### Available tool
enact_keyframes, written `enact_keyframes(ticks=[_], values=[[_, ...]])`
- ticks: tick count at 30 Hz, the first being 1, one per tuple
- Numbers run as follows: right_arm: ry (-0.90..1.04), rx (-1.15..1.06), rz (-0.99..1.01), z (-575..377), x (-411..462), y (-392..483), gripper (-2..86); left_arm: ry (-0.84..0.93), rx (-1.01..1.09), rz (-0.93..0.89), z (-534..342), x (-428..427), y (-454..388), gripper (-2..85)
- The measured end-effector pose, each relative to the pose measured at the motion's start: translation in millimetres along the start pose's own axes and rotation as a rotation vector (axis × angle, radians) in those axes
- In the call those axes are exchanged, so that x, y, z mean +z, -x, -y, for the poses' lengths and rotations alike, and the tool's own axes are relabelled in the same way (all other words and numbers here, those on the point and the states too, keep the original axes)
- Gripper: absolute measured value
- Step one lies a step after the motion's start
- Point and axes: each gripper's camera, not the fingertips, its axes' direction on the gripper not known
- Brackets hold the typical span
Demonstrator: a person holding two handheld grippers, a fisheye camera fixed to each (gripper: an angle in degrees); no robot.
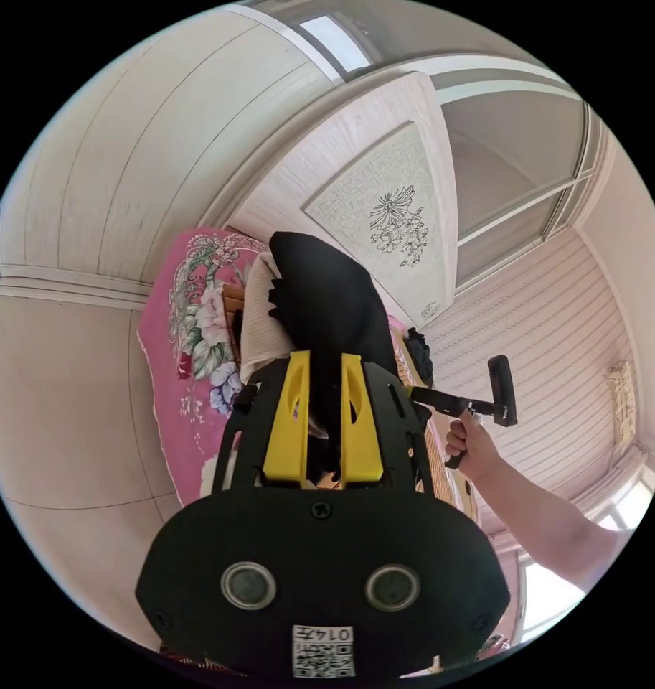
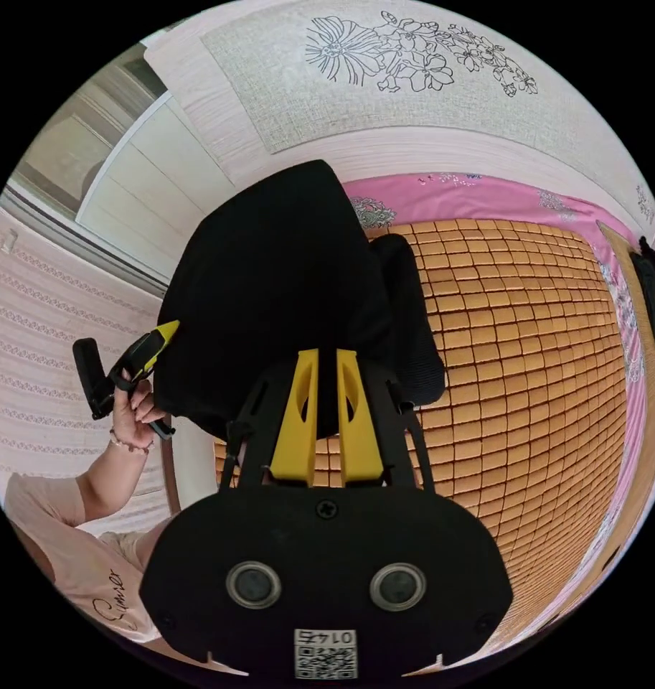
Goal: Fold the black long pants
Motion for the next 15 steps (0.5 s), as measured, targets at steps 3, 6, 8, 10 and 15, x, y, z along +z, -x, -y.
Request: enact_keyframes(ticks=[3,6,8,10,15], values=[[-0.121,-0.009,-0.079,-62.6,-54.3,7.2,6.5,-0.006,0.075,0.053,-35.9,-32.2,-4.2,6.0],[-0.187,-0.038,-0.208,-169.6,-117.1,31.9,6.4,0.045,0.256,0.101,-82.3,-69.9,-33.6,5.2],[-0.181,-0.004,-0.322,-245.1,-148.9,48.0,6.3,0.104,0.463,0.158,-134.6,-96.2,-74.2,4.7],[-0.115,0.189,-0.456,-342.1,-183.6,60.5,7.4,0.168,0.620,0.168,-180.4,-108.3,-109.0,5.0],[-0.096,0.576,-0.399,-502.7,-249.7,86.6,11.3,0.412,0.929,0.013,-312.1,-106.9,-213.4,9.3]])
